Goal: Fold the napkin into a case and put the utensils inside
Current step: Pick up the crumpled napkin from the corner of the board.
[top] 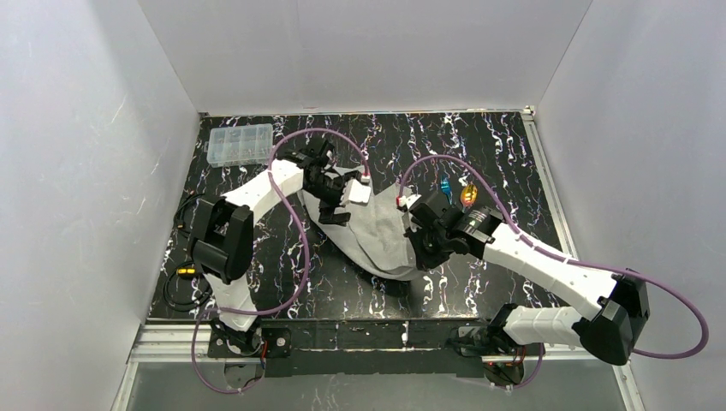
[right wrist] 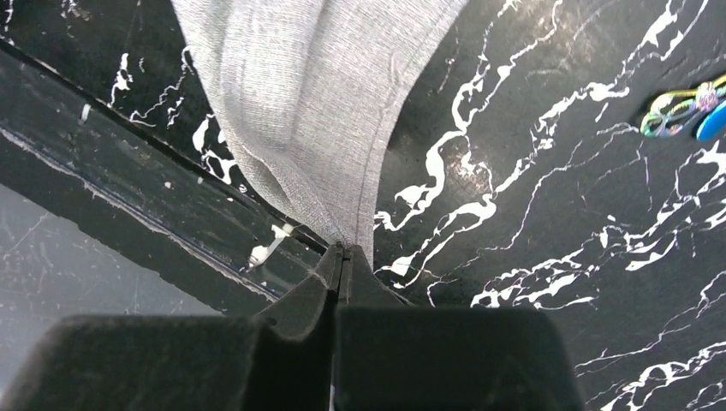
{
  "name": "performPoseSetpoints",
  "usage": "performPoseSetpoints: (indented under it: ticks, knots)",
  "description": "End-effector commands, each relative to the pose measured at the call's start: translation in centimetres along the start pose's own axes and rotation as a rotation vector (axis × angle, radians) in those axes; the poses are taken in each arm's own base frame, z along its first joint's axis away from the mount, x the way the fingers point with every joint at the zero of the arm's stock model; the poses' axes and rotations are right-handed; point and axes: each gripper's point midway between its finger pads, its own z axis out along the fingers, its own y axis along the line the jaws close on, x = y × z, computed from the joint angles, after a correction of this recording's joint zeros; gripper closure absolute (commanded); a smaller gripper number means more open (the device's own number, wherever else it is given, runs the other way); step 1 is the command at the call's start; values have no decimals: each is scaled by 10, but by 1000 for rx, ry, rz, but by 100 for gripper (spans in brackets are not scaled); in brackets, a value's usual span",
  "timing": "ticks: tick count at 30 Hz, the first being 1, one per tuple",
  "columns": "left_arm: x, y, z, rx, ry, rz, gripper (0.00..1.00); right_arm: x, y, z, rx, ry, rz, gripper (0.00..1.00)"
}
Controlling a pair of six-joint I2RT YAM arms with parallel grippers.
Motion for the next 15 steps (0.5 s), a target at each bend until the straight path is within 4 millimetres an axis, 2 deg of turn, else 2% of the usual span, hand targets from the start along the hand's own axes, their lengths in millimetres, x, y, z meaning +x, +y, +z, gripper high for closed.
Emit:
performPoseSetpoints:
  ticks: [1, 7, 11, 15]
  knots:
    - [24, 31, 9, -102, 90, 254, 21, -9, -4, -8, 31, -81, 89, 99]
    - [54, 88, 5, -174, 143, 305, 21, -22, -7, -12, 58, -123, 102, 99]
    - [63, 125, -4, -207, 166, 266, 21, -27, -4, -13, 43, -142, 102, 99]
    - [82, 124, -4, -155, 194, 234, 21, -29, -4, -14, 42, -154, 103, 99]
